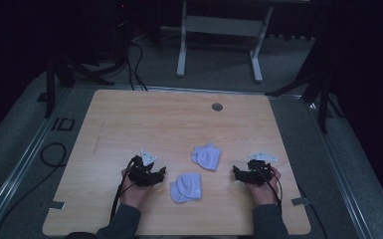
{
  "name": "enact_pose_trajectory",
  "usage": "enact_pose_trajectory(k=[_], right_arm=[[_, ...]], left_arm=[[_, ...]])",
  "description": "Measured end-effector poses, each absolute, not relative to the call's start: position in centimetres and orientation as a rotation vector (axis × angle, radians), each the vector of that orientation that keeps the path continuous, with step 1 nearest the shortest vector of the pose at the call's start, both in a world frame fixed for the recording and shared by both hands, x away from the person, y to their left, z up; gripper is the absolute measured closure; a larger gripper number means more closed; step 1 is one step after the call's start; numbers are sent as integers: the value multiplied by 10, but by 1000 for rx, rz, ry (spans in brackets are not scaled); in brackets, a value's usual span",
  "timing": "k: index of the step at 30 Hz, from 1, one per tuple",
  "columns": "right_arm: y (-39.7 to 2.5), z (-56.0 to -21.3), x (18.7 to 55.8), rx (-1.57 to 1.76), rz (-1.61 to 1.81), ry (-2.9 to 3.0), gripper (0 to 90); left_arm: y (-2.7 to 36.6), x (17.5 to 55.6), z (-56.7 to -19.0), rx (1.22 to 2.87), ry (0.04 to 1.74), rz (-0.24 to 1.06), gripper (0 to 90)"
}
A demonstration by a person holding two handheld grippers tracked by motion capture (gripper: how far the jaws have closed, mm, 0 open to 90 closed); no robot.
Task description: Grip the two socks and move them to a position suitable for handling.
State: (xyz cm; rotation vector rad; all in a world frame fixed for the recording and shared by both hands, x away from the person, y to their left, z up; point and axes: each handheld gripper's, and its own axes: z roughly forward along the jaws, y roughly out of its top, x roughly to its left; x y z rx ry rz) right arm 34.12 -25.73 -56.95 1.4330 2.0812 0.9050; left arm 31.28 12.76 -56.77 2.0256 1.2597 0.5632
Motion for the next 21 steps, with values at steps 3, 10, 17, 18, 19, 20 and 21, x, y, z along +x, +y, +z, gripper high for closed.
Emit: enact_pose_trajectory(k=[3, 10, 17, 18, 19, 20, 21], right_arm=[[-257, -569, 340, 1435, 902, 2081, 167], [-254, -563, 335, 1436, 895, 2089, 475], [-254, -559, 333, 1451, 901, 2105, 625], [-253, -558, 332, 1445, 902, 2103, 645], [-252, -557, 331, 1439, 904, 2106, 673], [-252, -556, 331, 1427, 908, 2112, 710], [-251, -555, 330, 1415, 913, 2123, 749]], left_arm=[[127, 313, -568, 2025, 1261, 563, 359], [126, 314, -568, 2020, 1270, 566, 351], [124, 314, -568, 2020, 1272, 569, 340], [124, 314, -568, 2021, 1273, 570, 340], [124, 314, -568, 2019, 1273, 570, 339], [124, 314, -568, 2019, 1273, 569, 339], [124, 314, -568, 2019, 1273, 569, 339]])
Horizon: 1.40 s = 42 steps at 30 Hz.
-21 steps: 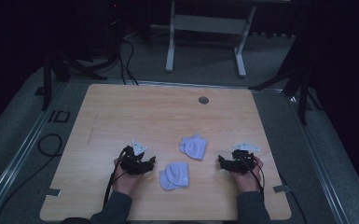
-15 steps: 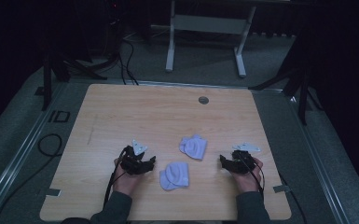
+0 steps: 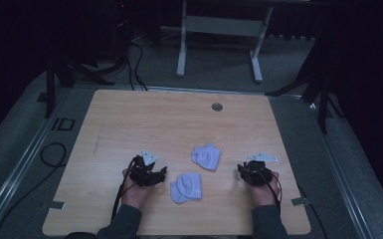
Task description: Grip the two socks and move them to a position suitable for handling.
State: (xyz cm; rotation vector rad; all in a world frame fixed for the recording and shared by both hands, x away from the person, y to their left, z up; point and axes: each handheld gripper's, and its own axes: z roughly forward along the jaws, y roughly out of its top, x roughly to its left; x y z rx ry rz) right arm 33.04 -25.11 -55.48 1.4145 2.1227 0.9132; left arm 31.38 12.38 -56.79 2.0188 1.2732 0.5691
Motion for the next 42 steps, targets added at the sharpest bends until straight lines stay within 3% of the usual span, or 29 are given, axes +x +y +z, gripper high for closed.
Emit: enact_pose_trajectory(k=[4, 8, 19, 31, 42], right_arm=[[-246, -552, 329, 1351, 916, 2177, 851], [-236, -550, 327, 1291, 909, 2227, 886], [-214, -538, 318, 1193, 1005, 2300, 896], [-163, -530, 295, 837, 1063, 2471, 885], [-129, -544, 283, 672, 1050, 2625, 888]], left_arm=[[124, 314, -568, 2019, 1273, 569, 338], [124, 314, -568, 2020, 1271, 568, 338], [122, 314, -568, 2023, 1265, 565, 338], [122, 314, -568, 2025, 1263, 565, 339], [121, 314, -568, 2019, 1262, 562, 342]])
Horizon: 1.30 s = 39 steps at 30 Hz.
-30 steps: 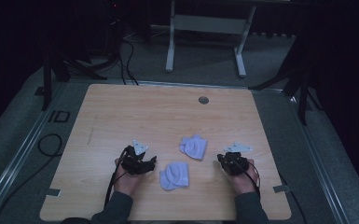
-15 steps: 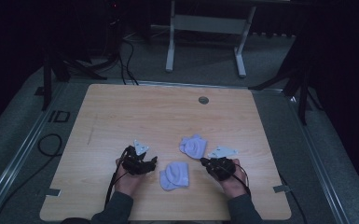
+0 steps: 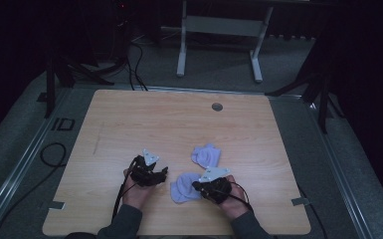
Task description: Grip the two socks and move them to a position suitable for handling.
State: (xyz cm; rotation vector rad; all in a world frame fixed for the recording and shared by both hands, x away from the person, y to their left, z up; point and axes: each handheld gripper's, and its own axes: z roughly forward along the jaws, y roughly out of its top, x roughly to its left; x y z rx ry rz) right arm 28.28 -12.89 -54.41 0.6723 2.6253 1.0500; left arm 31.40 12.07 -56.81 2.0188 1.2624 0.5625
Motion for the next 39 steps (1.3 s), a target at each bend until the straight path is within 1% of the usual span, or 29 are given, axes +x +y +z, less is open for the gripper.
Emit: enact_pose_trajectory(k=[4, 10, 15, 23, 27, 28, 29, 30, 31, 32, 33, 35, 36, 37, 38, 39], right_arm=[[-124, -554, 285, 701, 1001, 2656, 896], [-124, -556, 287, 745, 1026, 2632, 898], [-124, -557, 290, 807, 1018, 2580, 898], [-132, -558, 298, 952, 998, 2489, 898], [-136, -558, 300, 970, 999, 2483, 898], [-137, -558, 300, 972, 999, 2482, 898], [-137, -558, 300, 970, 999, 2481, 898], [-137, -558, 300, 970, 999, 2481, 898], [-137, -558, 300, 970, 999, 2481, 898], [-137, -558, 300, 969, 998, 2482, 898], [-137, -558, 300, 971, 1001, 2483, 898], [-138, -558, 301, 969, 1005, 2485, 897], [-138, -558, 301, 967, 1008, 2486, 897], [-138, -558, 301, 967, 1008, 2486, 897], [-138, -558, 301, 966, 1010, 2487, 897], [-138, -558, 301, 966, 1010, 2487, 897]], left_arm=[[121, 314, -568, 2020, 1260, 560, 350], [120, 314, -567, 2028, 1256, 560, 361], [119, 313, -567, 2031, 1253, 558, 389], [112, 308, -566, 2043, 1218, 540, 474], [103, 304, -565, 2063, 1186, 511, 539], [101, 302, -564, 2065, 1169, 488, 565], [98, 301, -563, 2060, 1154, 461, 626], [97, 299, -563, 2060, 1142, 446, 626], [97, 299, -563, 2060, 1142, 446, 651], [91, 295, -560, 2055, 1097, 423, 651], [88, 293, -558, 2061, 1078, 421, 713], [84, 291, -557, 2067, 1047, 404, 759], [82, 290, -557, 2069, 1036, 395, 803], [81, 289, -558, 2078, 1028, 389, 803], [79, 289, -559, 2085, 1023, 380, 849], [78, 288, -560, 2085, 1025, 370, 849]])
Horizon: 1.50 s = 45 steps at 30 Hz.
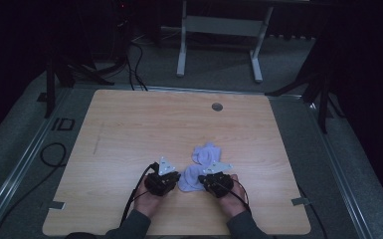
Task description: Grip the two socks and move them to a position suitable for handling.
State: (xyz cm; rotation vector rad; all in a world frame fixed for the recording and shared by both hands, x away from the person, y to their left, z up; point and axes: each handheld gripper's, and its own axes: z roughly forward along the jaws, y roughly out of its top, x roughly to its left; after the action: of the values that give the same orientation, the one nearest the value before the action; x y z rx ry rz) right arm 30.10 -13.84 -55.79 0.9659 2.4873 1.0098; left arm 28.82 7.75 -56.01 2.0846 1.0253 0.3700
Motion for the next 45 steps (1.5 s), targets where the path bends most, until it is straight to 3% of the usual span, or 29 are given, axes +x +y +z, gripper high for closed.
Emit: enact_pose_trajectory(k=[13, 26, 35, 45], right_arm=[[-145, -556, 304, 1016, 1049, 2507, 879], [-130, -523, 322, 928, 1080, 2498, 830], [-98, -530, 339, 900, 1044, 2568, 790], [-90, -542, 351, 973, 1032, 2617, 689]], left_arm=[[74, 288, -564, 2103, 1023, 293, 879], [73, 285, -565, 2114, 999, 331, 876], [69, 282, -564, 2134, 977, 384, 873], [69, 282, -564, 2136, 976, 384, 873]])
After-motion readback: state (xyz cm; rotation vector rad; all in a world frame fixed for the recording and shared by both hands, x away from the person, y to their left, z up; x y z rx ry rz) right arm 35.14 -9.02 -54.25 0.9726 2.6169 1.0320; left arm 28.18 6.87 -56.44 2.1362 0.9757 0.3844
